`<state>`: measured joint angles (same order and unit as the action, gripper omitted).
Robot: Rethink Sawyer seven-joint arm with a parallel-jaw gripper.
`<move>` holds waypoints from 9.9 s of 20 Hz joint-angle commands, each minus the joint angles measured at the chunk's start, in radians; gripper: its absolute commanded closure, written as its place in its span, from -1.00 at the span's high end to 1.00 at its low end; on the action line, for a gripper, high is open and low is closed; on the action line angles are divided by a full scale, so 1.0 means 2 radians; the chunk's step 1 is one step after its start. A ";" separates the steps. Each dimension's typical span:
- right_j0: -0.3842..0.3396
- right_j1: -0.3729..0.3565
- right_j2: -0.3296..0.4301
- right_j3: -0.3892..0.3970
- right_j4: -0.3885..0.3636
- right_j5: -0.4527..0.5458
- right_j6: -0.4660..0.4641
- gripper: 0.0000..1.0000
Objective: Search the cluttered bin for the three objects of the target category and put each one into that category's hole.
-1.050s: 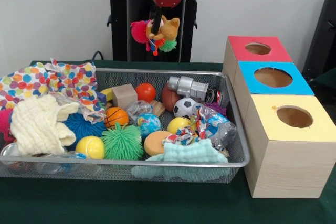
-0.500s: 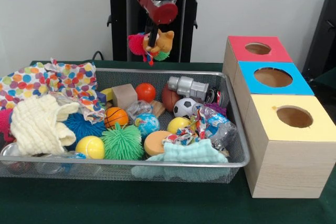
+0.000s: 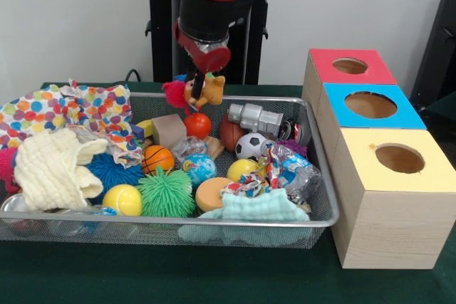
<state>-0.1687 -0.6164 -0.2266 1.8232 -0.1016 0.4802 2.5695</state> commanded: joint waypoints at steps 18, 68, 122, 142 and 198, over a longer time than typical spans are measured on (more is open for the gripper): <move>-0.034 0.061 0.071 -0.098 -0.054 -0.037 -0.028 1.00; -0.029 0.118 0.071 -0.141 -0.011 -0.037 0.002 1.00; -0.033 0.065 0.109 0.004 -0.051 -0.103 0.006 1.00; -0.013 0.081 0.102 -0.030 -0.032 -0.096 0.018 1.00; -0.008 0.132 0.078 -0.115 -0.024 -0.089 0.023 1.00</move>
<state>-0.1741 -0.4107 -0.0977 1.7113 -0.1685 0.3053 2.5695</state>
